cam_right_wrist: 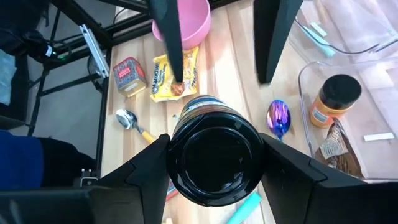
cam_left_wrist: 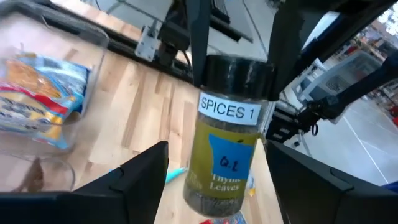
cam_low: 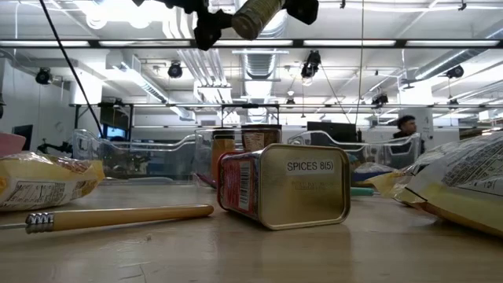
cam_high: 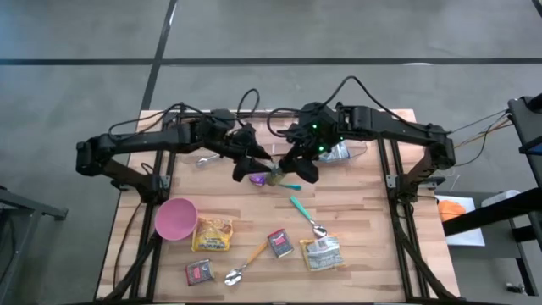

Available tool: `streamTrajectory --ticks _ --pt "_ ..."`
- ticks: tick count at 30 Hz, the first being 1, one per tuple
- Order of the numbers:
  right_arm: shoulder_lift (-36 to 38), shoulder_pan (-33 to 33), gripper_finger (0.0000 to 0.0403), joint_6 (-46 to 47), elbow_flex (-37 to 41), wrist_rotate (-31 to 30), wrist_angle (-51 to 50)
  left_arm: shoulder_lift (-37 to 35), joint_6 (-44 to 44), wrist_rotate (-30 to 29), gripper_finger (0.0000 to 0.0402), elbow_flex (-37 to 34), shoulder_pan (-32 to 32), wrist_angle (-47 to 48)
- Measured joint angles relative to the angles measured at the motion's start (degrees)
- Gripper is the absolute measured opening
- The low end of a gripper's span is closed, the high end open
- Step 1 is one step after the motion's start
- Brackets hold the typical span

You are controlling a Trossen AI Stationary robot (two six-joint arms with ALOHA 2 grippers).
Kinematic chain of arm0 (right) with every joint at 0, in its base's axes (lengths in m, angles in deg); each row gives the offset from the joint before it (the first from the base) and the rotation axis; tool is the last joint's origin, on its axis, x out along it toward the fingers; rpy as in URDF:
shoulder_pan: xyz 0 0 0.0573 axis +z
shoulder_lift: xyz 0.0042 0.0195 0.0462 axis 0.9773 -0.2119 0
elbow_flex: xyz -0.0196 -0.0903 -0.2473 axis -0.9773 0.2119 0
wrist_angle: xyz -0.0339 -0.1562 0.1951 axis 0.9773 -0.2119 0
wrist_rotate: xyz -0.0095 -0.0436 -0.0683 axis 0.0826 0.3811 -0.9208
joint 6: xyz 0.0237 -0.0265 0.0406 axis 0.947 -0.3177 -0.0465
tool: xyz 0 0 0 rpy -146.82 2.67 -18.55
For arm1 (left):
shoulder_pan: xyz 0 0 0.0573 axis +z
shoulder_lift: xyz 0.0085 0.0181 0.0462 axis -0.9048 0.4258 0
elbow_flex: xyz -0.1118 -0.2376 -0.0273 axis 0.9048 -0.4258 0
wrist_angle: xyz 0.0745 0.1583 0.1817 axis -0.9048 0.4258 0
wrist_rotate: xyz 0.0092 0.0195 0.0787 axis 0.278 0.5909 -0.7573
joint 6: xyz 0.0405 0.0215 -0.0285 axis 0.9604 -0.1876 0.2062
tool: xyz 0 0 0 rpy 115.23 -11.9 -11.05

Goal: Pick & Place Food Item
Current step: Put the black seasoning bottle into the middle transparent bin

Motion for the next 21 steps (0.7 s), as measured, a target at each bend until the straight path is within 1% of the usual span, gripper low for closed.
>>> streamTrajectory --ticks 4,9,15,19,21 --pt "0.35 -0.57 0.0199 -1.06 -0.04 -0.38 -0.07 -3.1 -0.08 -1.0 0.0281 0.0 1.73 1.33" --pt "0.46 -3.65 0.0199 -2.17 -0.04 -1.14 -0.44 -6.94 -0.14 -5.14 0.0281 0.0 2.48 4.43" --pt "0.08 -11.34 0.0199 -4.68 -0.09 -1.16 -1.07 -8.83 -0.15 -7.59 0.0281 -0.03 2.46 5.62" --pt "-1.03 -16.72 0.0199 -6.16 -0.09 -1.05 -1.14 -8.84 -0.59 -8.0 0.0281 -0.13 2.46 5.77" --pt "-1.83 -18.39 0.0199 -6.54 -0.17 -0.92 -0.1 -8.84 -1.19 -8.0 0.0281 -0.13 2.46 5.75"
